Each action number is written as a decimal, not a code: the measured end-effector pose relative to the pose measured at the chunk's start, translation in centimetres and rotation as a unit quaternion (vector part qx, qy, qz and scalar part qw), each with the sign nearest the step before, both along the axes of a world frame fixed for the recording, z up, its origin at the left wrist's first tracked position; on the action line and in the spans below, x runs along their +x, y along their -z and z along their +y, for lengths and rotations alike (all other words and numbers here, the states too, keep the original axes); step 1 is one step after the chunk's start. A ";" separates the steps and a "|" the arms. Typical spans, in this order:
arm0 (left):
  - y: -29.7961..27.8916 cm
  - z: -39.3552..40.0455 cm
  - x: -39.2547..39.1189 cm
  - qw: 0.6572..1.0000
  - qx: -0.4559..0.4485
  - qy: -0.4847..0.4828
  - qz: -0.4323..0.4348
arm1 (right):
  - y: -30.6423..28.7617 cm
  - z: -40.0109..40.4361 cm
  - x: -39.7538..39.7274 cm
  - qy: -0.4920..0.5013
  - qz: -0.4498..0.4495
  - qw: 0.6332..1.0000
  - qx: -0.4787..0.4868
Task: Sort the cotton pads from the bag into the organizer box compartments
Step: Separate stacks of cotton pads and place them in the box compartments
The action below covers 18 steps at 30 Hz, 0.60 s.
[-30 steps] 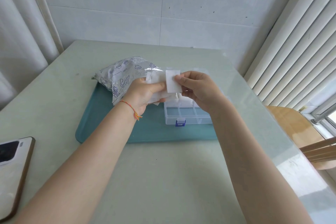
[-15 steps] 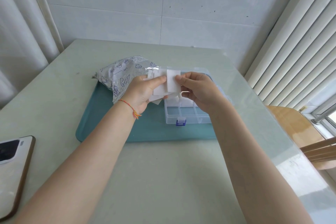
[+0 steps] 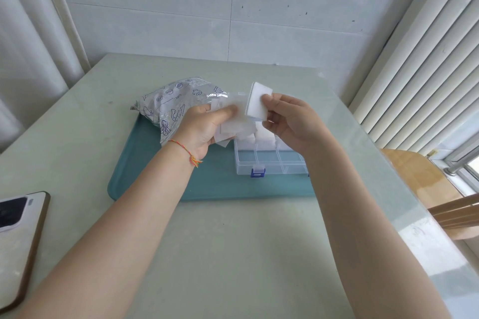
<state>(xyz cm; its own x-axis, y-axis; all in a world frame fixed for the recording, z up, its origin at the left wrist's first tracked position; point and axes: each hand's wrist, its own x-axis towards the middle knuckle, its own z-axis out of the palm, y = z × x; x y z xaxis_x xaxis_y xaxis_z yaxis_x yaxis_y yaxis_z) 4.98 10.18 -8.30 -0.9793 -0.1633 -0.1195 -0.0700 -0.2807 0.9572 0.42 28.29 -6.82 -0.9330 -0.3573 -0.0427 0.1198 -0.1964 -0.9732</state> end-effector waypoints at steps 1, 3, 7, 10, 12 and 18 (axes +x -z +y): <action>0.0 0.0 0.0 1.000 -0.002 -0.004 0.001 | -0.1 -0.2 0.1 -0.019 0.003 1.000 0.007; 0.0 0.2 0.0 1.000 -0.009 -0.006 0.001 | 0.0 -0.6 0.4 -0.046 0.008 0.999 0.026; -0.2 0.2 0.1 1.000 -0.011 -0.005 -0.013 | 0.4 -1.2 0.6 -0.037 0.009 0.997 0.064; -0.5 0.2 0.0 0.999 0.022 0.011 -0.026 | 0.6 -1.4 0.7 -0.012 0.016 0.996 0.083; -0.5 0.2 0.0 0.999 0.029 0.022 -0.025 | 0.5 -1.4 0.8 0.000 0.021 0.996 0.083; -0.2 0.1 -0.1 0.999 0.028 0.004 -0.030 | 0.1 -1.6 1.1 0.002 0.033 0.994 0.101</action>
